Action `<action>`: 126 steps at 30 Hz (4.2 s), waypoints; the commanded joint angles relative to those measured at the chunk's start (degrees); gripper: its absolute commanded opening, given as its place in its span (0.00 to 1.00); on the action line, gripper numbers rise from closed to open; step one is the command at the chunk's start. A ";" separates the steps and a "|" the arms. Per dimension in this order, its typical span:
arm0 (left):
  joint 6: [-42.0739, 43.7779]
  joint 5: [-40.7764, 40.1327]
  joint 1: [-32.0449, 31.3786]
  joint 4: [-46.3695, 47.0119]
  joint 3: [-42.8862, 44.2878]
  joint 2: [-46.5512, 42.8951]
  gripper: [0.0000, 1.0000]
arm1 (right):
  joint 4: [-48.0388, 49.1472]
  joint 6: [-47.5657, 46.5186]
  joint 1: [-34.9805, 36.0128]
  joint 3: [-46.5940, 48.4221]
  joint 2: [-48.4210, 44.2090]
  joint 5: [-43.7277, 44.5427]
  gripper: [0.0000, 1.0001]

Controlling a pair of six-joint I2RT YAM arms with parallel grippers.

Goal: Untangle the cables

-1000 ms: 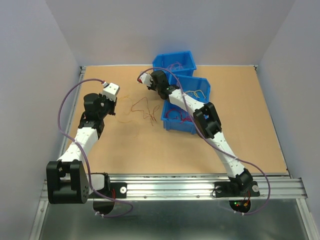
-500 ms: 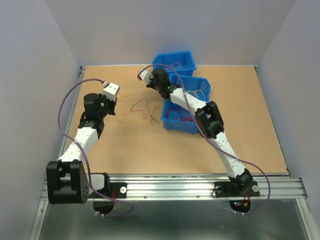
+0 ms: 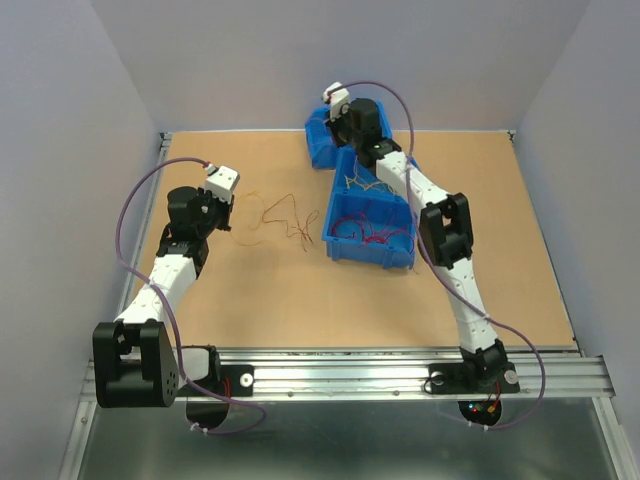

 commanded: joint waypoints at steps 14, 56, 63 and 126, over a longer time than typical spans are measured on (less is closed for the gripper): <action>0.52 1.52 0.29 0.87 2.90 0.36 0.00 | -3.61 7.65 0.29 -4.36 -4.73 -15.76 0.01; 1.04 1.61 0.29 0.43 2.90 0.18 0.00 | 17.92 25.50 -8.24 3.38 2.31 5.68 0.01; 0.87 2.48 0.29 0.16 3.25 0.79 0.00 | 17.92 24.08 -8.24 -3.04 -0.51 1.55 0.08; 0.17 11.37 -10.61 -31.85 30.15 -9.58 0.04 | 53.08 22.14 9.61 -57.27 -33.64 -37.39 0.01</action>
